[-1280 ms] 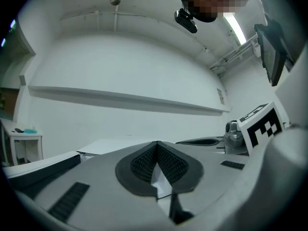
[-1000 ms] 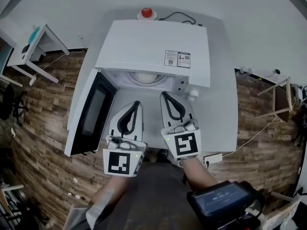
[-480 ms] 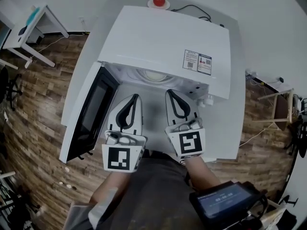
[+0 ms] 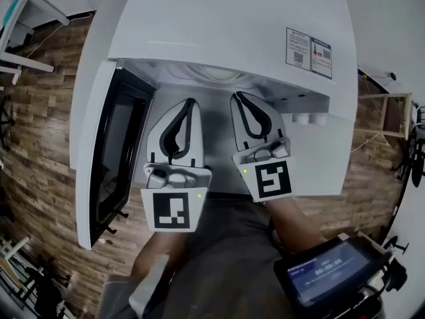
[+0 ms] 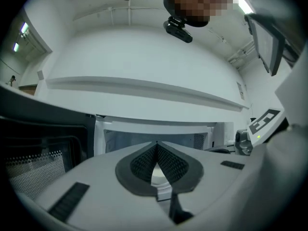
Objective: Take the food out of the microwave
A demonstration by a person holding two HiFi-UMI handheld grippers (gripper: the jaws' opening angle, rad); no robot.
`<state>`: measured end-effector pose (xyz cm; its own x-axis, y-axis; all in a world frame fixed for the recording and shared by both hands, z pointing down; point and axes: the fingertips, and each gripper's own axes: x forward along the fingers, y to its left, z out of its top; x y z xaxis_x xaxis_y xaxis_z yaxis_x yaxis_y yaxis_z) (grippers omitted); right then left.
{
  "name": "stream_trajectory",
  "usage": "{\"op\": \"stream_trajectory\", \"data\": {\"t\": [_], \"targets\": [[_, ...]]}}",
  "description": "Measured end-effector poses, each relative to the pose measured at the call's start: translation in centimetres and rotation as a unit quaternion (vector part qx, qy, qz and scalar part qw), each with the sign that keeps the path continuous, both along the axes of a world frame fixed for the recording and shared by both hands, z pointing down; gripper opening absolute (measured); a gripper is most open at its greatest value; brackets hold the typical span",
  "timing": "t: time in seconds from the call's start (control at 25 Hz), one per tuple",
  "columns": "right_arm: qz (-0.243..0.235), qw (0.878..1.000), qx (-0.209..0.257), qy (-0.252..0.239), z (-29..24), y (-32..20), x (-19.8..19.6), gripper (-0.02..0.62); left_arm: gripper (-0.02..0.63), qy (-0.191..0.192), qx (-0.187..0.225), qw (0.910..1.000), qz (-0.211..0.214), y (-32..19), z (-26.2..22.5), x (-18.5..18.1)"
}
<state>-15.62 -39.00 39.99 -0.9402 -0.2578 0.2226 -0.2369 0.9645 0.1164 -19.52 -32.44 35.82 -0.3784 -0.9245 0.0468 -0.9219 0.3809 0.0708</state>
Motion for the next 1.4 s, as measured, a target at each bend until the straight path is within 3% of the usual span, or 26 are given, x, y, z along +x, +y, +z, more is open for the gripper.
{"op": "stream_trajectory", "data": {"t": [0.32,0.52,0.68,0.84,1.4], "targets": [[0.026,0.999,-0.014,0.014,4.5,-1.1,-1.0,0.108,0.006,0.025,-0.003,0.9997,0.004,-1.4,3.3,-1.5],[0.050,0.998,-0.015,0.018,5.6,-2.5,-2.1,0.346,0.006,0.043,-0.015,0.9989,0.005,-1.7,5.0,-2.3],[0.065,0.997,-0.022,0.025,5.9,-3.9,-3.3,0.438,0.006,0.060,-0.022,0.9979,0.012,-1.9,5.8,-2.4],[0.065,0.997,-0.030,0.030,6.1,-4.8,-4.9,0.478,0.006,0.070,-0.033,0.9968,0.020,-1.9,6.2,-2.4],[0.047,0.997,-0.028,0.057,6.6,-6.4,-9.3,0.528,0.006,0.083,-0.039,0.9957,0.012,-1.3,6.3,-4.4]]}}
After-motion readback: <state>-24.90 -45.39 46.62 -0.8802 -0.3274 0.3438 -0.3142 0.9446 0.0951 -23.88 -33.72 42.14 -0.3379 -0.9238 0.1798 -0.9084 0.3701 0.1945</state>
